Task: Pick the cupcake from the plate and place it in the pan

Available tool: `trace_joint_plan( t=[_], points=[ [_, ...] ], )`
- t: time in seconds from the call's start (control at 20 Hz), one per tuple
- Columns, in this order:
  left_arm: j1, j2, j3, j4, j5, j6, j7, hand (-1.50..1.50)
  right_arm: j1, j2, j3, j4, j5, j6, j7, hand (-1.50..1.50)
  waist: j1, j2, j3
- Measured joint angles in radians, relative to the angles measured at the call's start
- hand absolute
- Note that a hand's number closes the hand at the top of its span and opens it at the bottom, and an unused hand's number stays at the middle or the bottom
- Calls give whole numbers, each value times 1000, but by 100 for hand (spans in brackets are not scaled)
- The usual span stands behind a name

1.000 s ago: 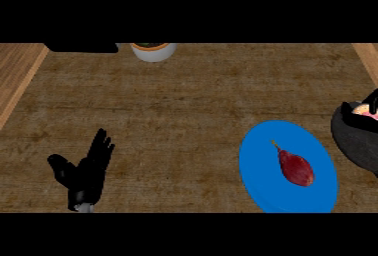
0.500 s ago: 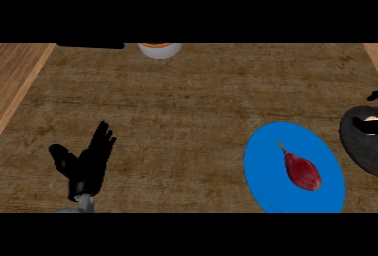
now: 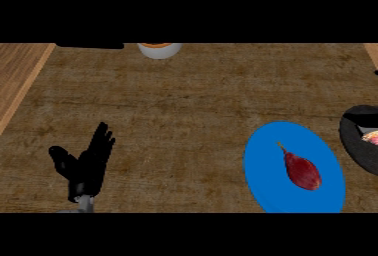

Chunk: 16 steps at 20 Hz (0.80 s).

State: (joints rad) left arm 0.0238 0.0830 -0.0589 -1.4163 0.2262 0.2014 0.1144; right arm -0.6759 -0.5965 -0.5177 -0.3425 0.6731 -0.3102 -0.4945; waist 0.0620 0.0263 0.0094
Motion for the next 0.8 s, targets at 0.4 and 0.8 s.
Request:
trace_joint_plan(
  t=[0.4,0.8],
  points=[
    [11,-13,-4,2,-7,12,-7,0,-31,-75,-191,86,-230,317,-135,-150,-19,-5,-1],
    [39,0,5,-24,-5,9,-4,0,95,-207,-274,159,-341,704,-249,-150,-40,-13,-3]
  ],
)
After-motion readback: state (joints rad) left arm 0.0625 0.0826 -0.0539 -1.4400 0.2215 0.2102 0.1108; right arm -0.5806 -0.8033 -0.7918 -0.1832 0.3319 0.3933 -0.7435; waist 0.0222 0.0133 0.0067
